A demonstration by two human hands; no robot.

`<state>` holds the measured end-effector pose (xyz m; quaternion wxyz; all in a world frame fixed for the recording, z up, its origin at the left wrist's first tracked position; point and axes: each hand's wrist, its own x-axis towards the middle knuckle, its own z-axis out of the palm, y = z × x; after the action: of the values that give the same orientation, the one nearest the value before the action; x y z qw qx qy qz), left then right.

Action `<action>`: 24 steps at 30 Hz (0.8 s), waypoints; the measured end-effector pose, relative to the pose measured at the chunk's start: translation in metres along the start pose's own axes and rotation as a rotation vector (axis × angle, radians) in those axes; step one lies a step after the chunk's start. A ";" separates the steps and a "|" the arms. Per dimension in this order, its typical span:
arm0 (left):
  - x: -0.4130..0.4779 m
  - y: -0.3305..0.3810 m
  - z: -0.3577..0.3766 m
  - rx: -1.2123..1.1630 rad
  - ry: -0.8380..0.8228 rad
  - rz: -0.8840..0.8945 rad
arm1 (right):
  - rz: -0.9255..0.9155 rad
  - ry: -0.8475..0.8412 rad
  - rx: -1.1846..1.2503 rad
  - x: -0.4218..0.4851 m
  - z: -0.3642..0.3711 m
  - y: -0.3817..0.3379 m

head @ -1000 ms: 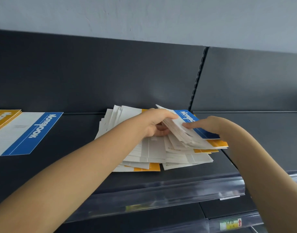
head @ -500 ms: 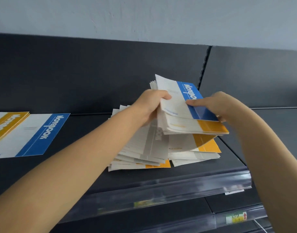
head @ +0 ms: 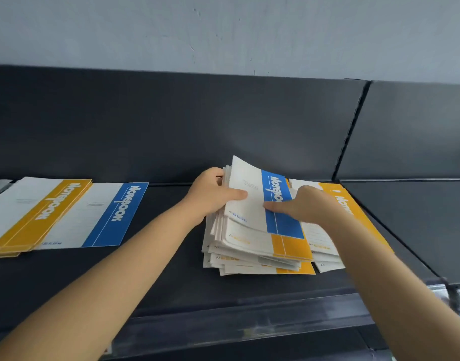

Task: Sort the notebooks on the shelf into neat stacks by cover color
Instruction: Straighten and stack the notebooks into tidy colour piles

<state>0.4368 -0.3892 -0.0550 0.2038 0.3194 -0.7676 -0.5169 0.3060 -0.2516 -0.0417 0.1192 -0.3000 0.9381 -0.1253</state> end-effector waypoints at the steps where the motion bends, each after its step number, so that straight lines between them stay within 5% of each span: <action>1: 0.001 -0.002 -0.001 0.070 0.037 0.032 | 0.004 0.022 0.004 0.003 0.007 0.000; 8: -0.003 -0.012 -0.001 0.058 0.044 0.086 | -0.025 0.242 -0.024 0.015 0.033 -0.003; 12: -0.005 -0.012 -0.003 -0.137 0.001 0.023 | -0.082 0.221 -0.013 0.013 0.038 -0.013; 17: -0.005 -0.006 -0.007 -0.114 0.090 0.024 | -0.201 0.161 -0.046 0.006 0.038 -0.030; 24: -0.022 -0.001 -0.047 -0.271 0.213 -0.009 | -0.308 0.158 0.181 -0.017 0.022 -0.068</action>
<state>0.4827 -0.4055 -0.0377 0.3231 0.3453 -0.6635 -0.5797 0.3621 -0.2991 -0.0391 0.0509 -0.4173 0.8725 -0.2492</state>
